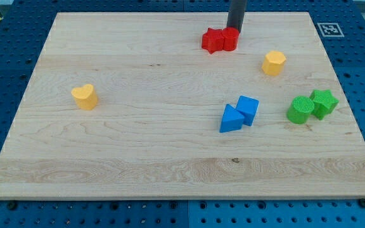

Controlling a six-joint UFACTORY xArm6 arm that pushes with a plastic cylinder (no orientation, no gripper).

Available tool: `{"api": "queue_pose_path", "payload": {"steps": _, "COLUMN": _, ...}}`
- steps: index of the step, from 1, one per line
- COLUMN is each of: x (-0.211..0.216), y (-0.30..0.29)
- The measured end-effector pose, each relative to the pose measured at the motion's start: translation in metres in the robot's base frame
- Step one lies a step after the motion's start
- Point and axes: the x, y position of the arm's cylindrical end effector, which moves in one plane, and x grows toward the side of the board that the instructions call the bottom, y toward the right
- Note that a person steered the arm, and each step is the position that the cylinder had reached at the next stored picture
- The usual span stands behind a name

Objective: Slide the yellow hexagon into top of the yellow heart

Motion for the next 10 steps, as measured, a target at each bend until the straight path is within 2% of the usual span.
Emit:
{"api": "queue_pose_path", "payload": {"steps": 1, "x": -0.022, "y": 0.022}}
{"api": "queue_pose_path", "payload": {"steps": 2, "x": -0.040, "y": 0.084}}
{"api": "queue_pose_path", "payload": {"steps": 3, "x": -0.002, "y": 0.146}}
{"api": "queue_pose_path", "payload": {"steps": 4, "x": 0.059, "y": 0.178}}
{"api": "queue_pose_path", "payload": {"steps": 5, "x": 0.116, "y": 0.183}}
{"api": "queue_pose_path", "payload": {"steps": 6, "x": 0.141, "y": 0.160}}
{"api": "queue_pose_path", "payload": {"steps": 7, "x": 0.143, "y": 0.127}}
{"api": "queue_pose_path", "payload": {"steps": 10, "x": 0.118, "y": 0.132}}
